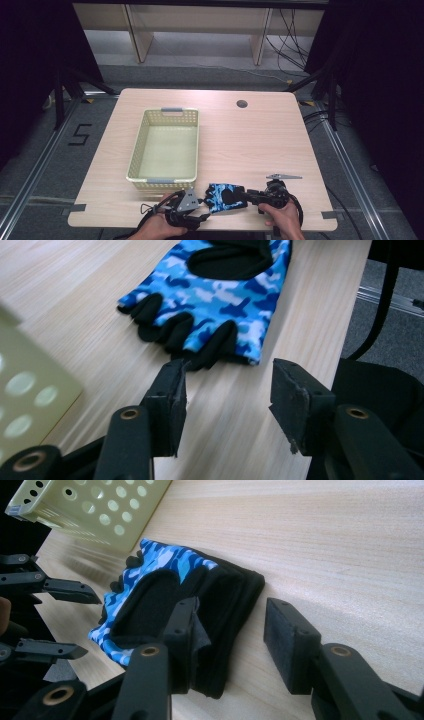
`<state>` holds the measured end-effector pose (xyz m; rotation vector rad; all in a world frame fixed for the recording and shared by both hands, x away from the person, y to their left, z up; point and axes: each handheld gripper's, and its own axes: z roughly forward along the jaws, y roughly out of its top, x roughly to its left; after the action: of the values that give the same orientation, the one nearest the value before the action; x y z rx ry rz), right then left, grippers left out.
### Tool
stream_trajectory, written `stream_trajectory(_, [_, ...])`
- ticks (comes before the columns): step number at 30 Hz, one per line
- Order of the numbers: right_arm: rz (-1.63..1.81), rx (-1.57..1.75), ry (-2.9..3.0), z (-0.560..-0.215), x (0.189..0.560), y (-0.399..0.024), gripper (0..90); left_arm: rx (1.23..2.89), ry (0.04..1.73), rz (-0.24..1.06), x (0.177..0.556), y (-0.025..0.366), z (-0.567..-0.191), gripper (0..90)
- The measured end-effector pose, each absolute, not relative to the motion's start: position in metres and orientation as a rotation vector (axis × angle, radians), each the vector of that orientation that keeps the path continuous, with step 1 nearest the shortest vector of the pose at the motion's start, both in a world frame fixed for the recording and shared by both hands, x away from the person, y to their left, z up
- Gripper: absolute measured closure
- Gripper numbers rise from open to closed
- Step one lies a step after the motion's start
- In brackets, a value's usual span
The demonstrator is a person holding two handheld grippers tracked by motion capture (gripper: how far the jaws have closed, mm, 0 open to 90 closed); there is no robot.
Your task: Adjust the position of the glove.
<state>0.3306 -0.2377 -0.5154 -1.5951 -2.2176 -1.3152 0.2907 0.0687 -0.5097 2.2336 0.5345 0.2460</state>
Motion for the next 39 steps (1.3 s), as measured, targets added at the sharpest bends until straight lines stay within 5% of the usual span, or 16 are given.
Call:
stream_trajectory(7, [-1.323, -1.588, -2.188, -0.515, 0.328, -0.235, 64.1, 2.251, 0.517, 0.251, 0.291, 0.055, -0.514, 57.3])
stream_trajectory(24, [-1.321, -1.53, -2.189, -0.521, 0.33, -0.23, 80.7, 2.296, 0.505, 0.276, 0.294, 0.044, -0.513, 58.7])
stream_trajectory(39, [-1.363, -1.528, -2.213, -0.518, 0.329, -0.23, 86.8, 2.321, 0.446, 0.363, 0.289, 0.04, -0.512, 79.4])
